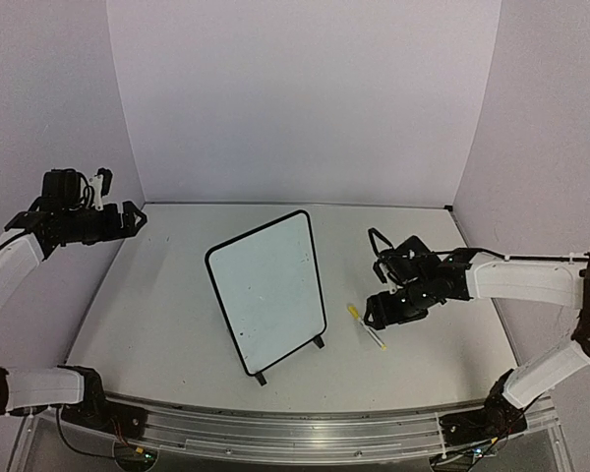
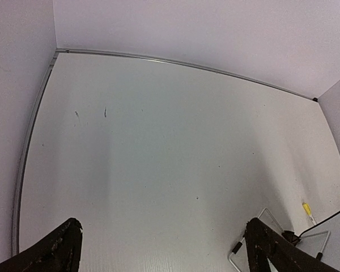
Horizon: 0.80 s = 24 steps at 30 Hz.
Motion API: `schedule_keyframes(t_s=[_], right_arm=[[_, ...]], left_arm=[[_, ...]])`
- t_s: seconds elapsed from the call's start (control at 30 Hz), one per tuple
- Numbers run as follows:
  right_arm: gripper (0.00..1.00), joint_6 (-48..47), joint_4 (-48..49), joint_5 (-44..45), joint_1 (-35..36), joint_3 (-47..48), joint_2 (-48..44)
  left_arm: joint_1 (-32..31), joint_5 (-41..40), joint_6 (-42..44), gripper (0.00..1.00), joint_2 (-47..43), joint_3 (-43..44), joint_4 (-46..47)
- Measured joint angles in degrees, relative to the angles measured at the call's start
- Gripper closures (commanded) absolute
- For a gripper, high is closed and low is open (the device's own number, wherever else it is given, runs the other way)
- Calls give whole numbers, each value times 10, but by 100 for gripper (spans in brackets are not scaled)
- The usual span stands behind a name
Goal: Write a sentence on the whiteboard
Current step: Pick up the whiteboard marker from the center of the board.
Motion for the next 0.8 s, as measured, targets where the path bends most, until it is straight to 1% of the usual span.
schedule_keyframes(t_s=[0.07,0.17,0.2,0.37,0.8], right_arm=[[32,-1,-15,18,17,23,24],[37,-2,-28,35,32,51,66],[38,-3,-30,39,34,57,78],[51,7,-44,52,35,72,120],[70,33,-52,60,35,80,173]], left_arm=[[0,4,3,1,-2,0,13],[0,10,5,1,-4,0,22],[0,11,5,1,-5,0,24],[0,17,5,1,-11,-3,29],[0,44,4,1,-11,-7,32]])
